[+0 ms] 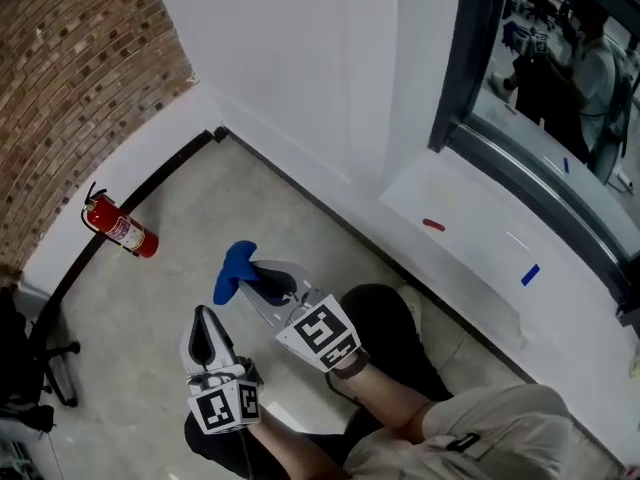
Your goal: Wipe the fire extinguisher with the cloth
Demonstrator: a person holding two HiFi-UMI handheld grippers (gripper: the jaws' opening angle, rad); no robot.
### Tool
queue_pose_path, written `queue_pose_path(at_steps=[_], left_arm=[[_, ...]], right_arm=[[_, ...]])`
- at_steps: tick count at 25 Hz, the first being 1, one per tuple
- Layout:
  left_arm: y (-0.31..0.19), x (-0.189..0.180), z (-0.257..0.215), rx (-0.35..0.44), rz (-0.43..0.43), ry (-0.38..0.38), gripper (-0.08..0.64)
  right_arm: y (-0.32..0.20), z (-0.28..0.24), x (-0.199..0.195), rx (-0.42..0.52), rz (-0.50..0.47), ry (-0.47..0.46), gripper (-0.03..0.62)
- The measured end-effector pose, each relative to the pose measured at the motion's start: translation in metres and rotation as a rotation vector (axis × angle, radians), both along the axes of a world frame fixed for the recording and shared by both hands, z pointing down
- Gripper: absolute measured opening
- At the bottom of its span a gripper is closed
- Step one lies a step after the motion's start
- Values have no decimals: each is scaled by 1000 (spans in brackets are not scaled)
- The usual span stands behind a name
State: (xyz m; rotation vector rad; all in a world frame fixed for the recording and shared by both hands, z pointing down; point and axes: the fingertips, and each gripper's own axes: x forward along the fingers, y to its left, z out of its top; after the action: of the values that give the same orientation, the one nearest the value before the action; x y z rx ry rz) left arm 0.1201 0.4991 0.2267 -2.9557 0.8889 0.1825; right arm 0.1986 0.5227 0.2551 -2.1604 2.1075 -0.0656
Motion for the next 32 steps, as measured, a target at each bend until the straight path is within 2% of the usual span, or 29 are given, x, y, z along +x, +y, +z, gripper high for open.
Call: queue_pose_path(at_steps=[4,9,17,22,27,32], left_arm=[[-35,-7,-6,11,-3,7,0],[-95,-42,-25,47,-5,12,0],[-163,-96,-42,73,-43,67,0],[-221,-124,-34,81,-54,78,0],[-271,-117,-27,58,-64,74,0],[-324,-99,-21,51,-72,64,0]], right_arm=[[-28,3,1,9,23,-11,77],[-87,-15,-24,46,50,16,77],[-165,-42,-81,96,-5,78,77],[-218,-46,-110,98,-21,67,77],[-265,-36,-115,69,-39,104,77],[-325,-26,-95,48,-49,86,77]])
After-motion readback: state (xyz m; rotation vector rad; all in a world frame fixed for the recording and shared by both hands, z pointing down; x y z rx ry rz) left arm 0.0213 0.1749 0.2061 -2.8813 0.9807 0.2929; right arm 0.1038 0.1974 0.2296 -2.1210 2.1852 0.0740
